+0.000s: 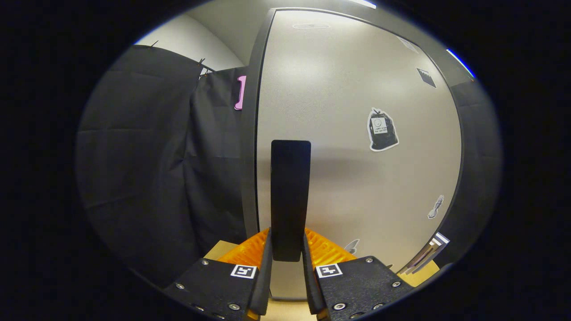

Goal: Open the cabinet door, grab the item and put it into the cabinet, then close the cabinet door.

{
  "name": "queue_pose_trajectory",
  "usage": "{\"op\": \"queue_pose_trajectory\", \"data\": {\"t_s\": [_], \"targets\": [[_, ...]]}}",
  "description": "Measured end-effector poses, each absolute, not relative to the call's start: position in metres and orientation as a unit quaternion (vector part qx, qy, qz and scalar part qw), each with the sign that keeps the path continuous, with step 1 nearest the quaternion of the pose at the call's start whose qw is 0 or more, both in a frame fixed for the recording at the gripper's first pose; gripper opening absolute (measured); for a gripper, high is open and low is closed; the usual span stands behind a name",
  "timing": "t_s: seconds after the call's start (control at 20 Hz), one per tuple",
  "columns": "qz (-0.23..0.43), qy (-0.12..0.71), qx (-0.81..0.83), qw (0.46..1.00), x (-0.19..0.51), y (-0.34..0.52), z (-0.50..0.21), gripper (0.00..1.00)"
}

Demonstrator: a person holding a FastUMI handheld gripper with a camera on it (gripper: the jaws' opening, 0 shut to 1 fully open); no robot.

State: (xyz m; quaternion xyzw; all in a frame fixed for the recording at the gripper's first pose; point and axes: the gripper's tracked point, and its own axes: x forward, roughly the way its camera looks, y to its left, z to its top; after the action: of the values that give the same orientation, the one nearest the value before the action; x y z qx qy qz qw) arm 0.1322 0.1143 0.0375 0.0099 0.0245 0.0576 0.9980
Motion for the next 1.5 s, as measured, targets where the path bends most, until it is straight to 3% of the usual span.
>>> {"op": "queue_pose_trajectory", "data": {"t_s": [0.15,0.35,1.5], "targets": [[0.081,0.026,-0.014,0.996,0.130,0.115,0.036,0.25],[0.111,0.022,-0.018,0.993,0.121,0.115,0.035,0.23],[0.360,0.058,-0.024,0.931,0.026,0.090,0.039,0.22]]}}
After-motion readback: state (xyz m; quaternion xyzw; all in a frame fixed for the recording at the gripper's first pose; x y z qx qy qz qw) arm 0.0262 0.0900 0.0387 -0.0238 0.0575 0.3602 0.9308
